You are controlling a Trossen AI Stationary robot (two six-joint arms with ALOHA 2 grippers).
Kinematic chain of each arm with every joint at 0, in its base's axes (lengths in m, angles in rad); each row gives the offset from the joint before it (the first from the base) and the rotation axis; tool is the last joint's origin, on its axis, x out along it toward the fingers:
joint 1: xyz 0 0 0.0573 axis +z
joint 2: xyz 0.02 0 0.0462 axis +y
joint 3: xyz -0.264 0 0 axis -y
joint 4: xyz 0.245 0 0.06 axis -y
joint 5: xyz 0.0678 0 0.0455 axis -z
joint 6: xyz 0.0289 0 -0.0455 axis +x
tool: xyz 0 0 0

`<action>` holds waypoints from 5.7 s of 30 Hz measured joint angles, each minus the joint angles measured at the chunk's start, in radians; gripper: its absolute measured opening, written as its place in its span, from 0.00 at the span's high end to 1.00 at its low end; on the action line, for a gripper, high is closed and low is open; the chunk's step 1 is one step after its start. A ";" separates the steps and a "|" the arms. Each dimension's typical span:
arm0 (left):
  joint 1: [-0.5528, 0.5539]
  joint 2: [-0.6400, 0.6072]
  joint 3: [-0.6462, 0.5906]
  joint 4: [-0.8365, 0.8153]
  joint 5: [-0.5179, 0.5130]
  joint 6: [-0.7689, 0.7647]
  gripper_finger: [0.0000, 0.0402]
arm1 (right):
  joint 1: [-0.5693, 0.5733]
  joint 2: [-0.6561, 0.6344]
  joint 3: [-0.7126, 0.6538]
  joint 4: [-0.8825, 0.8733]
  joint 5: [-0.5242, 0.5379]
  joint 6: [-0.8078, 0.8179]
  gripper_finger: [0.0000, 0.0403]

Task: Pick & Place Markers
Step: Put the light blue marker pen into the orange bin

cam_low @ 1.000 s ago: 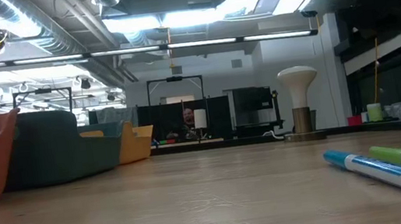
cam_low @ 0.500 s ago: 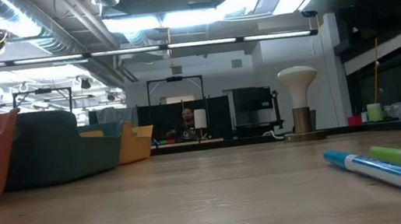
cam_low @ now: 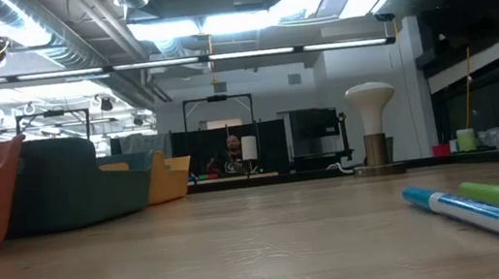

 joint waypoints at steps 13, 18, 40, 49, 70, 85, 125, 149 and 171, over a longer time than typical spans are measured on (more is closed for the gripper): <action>0.025 0.000 0.000 0.105 -0.257 0.181 0.66 | 0.000 0.000 0.000 0.000 0.000 0.000 0.58; 0.071 -0.001 0.000 0.279 -0.326 0.432 0.66 | 0.000 0.000 0.000 0.000 0.000 0.000 0.58; 0.327 0.230 0.000 1.215 -0.068 1.432 0.67 | 0.000 0.000 0.000 0.000 0.000 0.000 0.58; 0.385 0.263 0.002 1.225 -0.045 1.594 0.68 | 0.000 0.000 0.000 0.000 0.000 -0.002 0.58; 0.428 0.393 0.002 1.179 0.018 1.823 0.68 | 0.000 0.000 0.000 0.000 0.000 0.000 0.58; 0.437 0.572 0.221 1.155 -0.019 1.537 0.68 | 0.000 0.000 0.000 0.000 0.000 0.000 0.58; 0.416 0.678 0.303 1.067 0.176 1.230 0.68 | 0.000 0.000 0.000 0.000 0.000 0.000 0.58; 0.421 0.720 0.302 1.074 0.199 1.199 0.68 | 0.000 0.000 0.000 0.000 0.000 0.000 0.58; 0.408 0.640 0.303 0.964 0.215 1.471 0.68 | 0.000 0.000 0.000 0.000 0.000 0.000 0.58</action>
